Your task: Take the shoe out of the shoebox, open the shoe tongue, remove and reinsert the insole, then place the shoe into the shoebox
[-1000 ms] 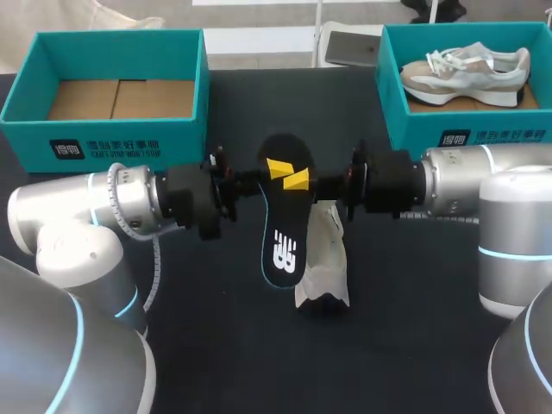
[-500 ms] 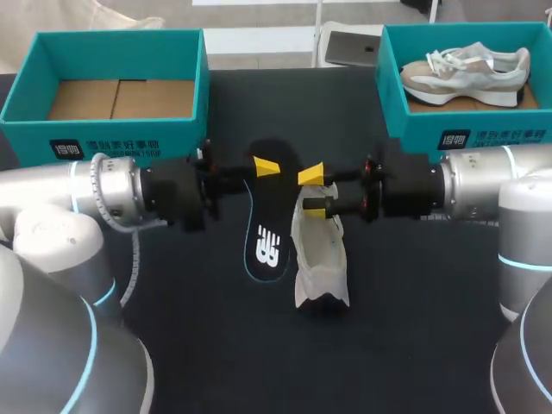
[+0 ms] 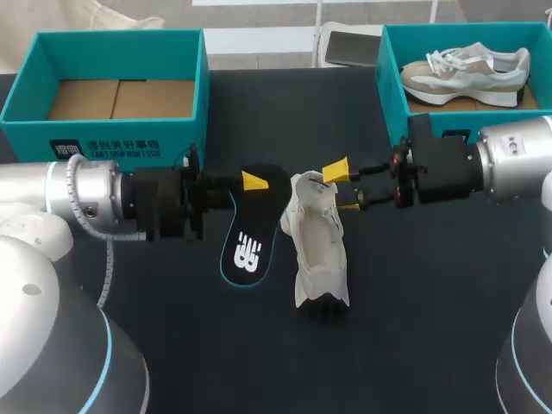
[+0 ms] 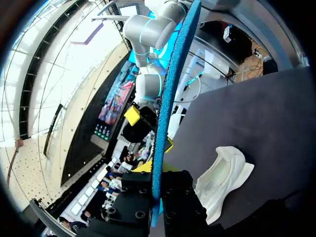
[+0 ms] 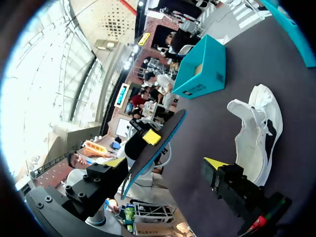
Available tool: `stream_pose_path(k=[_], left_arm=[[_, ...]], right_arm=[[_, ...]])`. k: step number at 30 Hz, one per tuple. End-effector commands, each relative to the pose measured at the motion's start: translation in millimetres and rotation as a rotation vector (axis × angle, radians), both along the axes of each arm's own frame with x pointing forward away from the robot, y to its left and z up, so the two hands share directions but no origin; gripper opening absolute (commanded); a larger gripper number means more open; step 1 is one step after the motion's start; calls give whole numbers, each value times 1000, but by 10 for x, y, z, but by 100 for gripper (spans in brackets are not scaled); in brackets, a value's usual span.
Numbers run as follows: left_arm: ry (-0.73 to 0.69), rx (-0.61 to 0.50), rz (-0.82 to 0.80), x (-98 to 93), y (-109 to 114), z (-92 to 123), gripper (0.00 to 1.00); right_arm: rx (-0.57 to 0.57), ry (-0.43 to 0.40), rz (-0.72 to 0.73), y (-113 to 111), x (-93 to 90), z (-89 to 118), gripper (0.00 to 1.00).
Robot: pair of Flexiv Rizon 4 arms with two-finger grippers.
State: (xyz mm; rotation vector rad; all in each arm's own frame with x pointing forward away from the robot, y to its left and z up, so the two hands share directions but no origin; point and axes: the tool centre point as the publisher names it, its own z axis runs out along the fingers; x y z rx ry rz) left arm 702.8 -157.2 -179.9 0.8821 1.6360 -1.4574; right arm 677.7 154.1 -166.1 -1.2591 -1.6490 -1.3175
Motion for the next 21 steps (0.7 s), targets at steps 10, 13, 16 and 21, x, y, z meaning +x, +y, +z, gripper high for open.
stream_pose_path(k=[10, 13, 16, 21], left_arm=[[40, 10, -17, -57, 53, 26, 0], [40, 10, -17, -57, 53, 26, 0], [40, 10, -17, -57, 53, 26, 0], [40, 10, -17, -57, 53, 26, 0]], right_arm=[[-97, -170, -4, -131, -77, 85, 100], [-119, -181, -1, -155, -54, 4, 100], [-249, -348, 38, -285, 13, -152, 100], [-430, -837, 226, -386, 102, -168, 100]])
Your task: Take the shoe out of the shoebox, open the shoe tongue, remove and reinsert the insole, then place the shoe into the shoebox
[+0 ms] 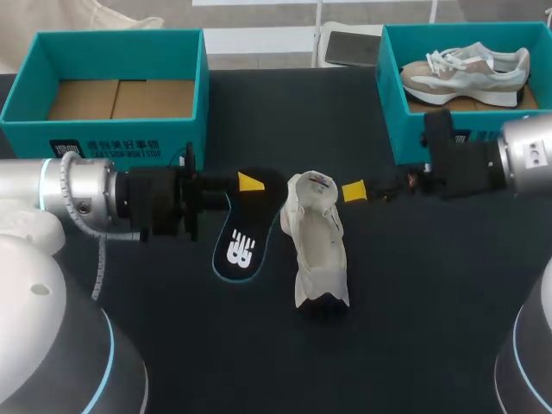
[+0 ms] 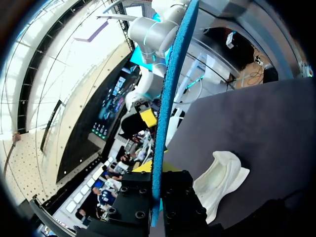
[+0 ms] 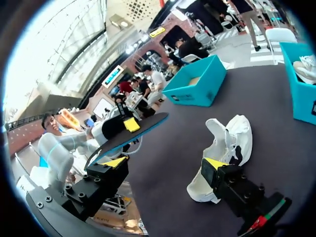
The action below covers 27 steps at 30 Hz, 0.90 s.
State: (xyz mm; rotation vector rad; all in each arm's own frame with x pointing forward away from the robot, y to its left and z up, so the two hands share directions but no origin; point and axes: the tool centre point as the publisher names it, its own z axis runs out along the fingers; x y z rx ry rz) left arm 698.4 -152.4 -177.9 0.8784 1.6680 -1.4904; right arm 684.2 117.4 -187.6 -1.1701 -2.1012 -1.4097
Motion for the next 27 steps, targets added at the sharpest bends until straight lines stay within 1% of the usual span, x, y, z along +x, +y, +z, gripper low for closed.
stream_pose_path(k=[1, 2, 22, 23, 24, 25, 26, 27], left_arm=[[0, 2, 0, -12, 4, 6, 0], [0, 2, 0, -12, 4, 6, 0], [0, 2, 0, -12, 4, 6, 0], [0, 2, 0, -12, 4, 6, 0], [0, 2, 0, -12, 4, 6, 0], [0, 2, 0, -12, 4, 6, 0], [0, 2, 0, -12, 4, 6, 0], [0, 2, 0, -12, 4, 6, 0]], right_arm=[[-284, -534, 232, -13, 31, 46, 100], [-368, -598, 217, -57, 29, 47, 100], [-368, -598, 217, -57, 29, 47, 100], [-404, -637, 257, -21, 57, 83, 100], [-424, -659, 274, 3, 88, 99, 100], [-450, -717, 252, 8, 113, 127, 100], [-488, -769, 310, 36, 128, 169, 100], [-520, -755, 318, 60, 141, 169, 100]])
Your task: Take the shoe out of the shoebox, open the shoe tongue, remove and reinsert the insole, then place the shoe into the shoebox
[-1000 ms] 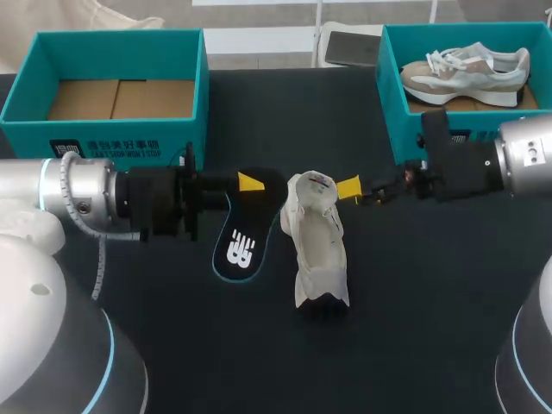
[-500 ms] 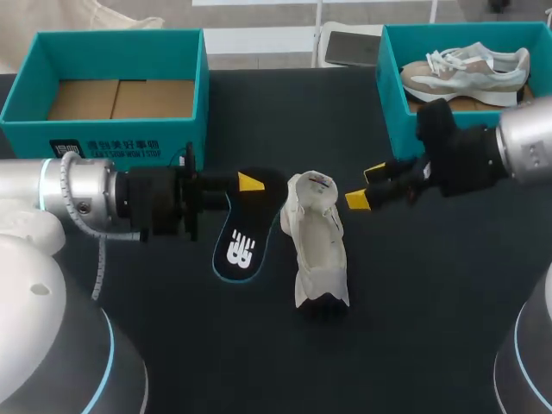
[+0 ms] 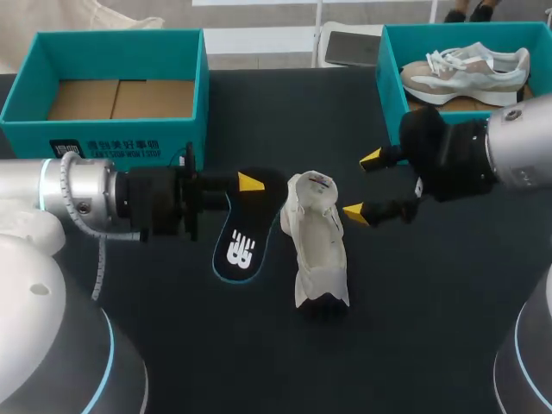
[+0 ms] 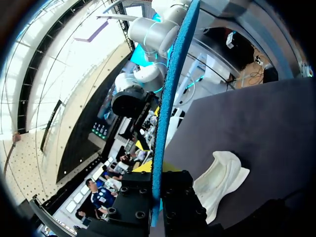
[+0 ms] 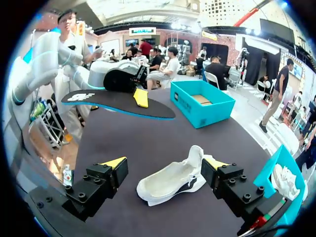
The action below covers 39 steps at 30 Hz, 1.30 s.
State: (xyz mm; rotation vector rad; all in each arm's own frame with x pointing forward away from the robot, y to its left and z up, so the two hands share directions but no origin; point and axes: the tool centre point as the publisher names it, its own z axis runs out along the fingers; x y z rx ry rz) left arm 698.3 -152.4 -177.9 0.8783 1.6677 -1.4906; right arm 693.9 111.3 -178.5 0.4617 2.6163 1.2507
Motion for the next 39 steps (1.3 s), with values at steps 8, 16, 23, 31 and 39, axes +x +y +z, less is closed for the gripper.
stream_pose_path(k=[8, 16, 23, 31, 39], left_arm=[[0, 3, 0, -11, 5, 5, 0], [0, 3, 0, -11, 5, 5, 0], [13, -9, 20, -157, -33, -47, 0], [42, -27, 34, -452, -207, -223, 0], [93, -34, 7, -486, -442, -450, 0]], right_arm=[[-270, -137, 79, 202, 42, 49, 100], [-270, -137, 79, 202, 42, 49, 100], [-300, -181, 91, -152, 40, -322, 100], [-331, -194, 166, -456, -15, -674, 100], [-372, -175, 189, -536, 33, -812, 100]])
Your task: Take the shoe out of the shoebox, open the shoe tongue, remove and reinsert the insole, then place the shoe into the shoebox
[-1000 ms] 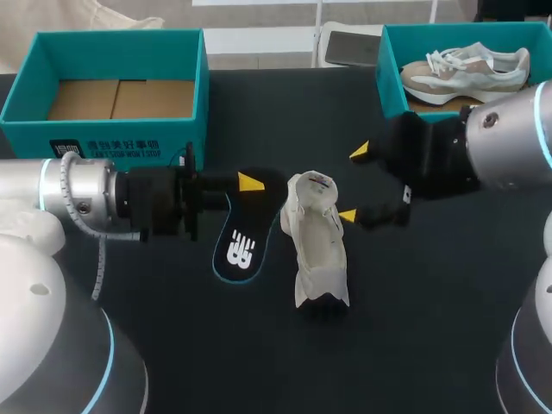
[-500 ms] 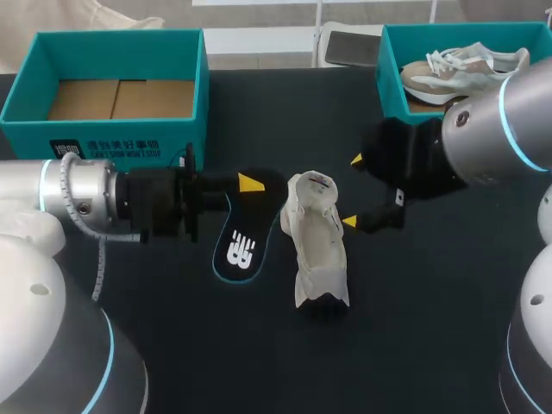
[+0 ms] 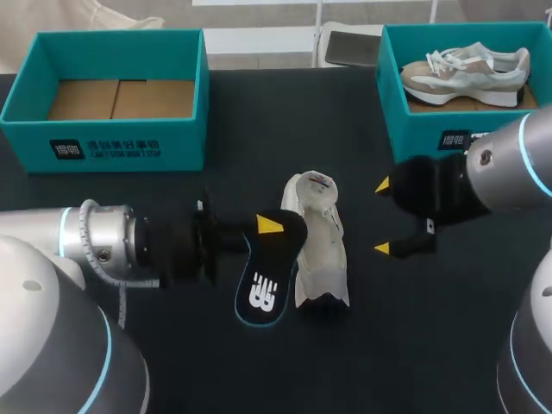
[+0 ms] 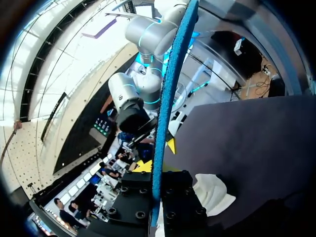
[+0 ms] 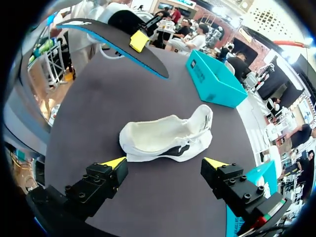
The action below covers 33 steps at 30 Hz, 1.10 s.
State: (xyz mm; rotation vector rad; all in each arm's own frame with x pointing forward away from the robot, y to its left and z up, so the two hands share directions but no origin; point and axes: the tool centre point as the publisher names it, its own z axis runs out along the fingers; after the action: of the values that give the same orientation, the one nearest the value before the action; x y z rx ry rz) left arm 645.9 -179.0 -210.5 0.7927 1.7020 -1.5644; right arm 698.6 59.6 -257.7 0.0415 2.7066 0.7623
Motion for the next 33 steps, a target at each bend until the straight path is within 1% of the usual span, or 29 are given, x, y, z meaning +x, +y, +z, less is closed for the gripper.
stream_pose_path(k=[1, 2, 15, 16, 18, 20, 21, 22, 24, 31, 33], left_arm=[[17, -2, 7, 44, -208, -158, 0], [35, -1, 12, 50, -236, -200, 0], [35, -1, 12, 50, -236, -200, 0], [35, -1, 12, 50, -236, -200, 0], [62, 6, -14, 37, -283, -294, 0], [65, 0, -36, -3, -352, -359, 0], [67, -4, -45, -28, -393, -386, 0], [75, -9, -55, -46, -423, -415, 0], [81, -18, -59, -62, -463, -450, 0], [93, -30, -59, -86, -510, -464, 0], [96, -30, -62, -88, -513, -463, 0]], right_arm=[[11, -5, 3, -19, -14, -20, 100], [11, -5, 3, -19, -14, -20, 100], [11, -5, 3, -19, -14, -20, 100], [19, -9, 15, -29, 8, -88, 100], [-1, -57, 1, -64, 47, -139, 100], [-73, -38, 37, -87, 92, -207, 100], [-78, -34, 58, -91, 127, -248, 100], [-70, -43, 66, -98, 143, -305, 100], [-73, -30, 101, -103, 183, -403, 100], [-54, -29, 115, -62, 342, -552, 100], [-46, -26, 125, -12, 400, -599, 100]])
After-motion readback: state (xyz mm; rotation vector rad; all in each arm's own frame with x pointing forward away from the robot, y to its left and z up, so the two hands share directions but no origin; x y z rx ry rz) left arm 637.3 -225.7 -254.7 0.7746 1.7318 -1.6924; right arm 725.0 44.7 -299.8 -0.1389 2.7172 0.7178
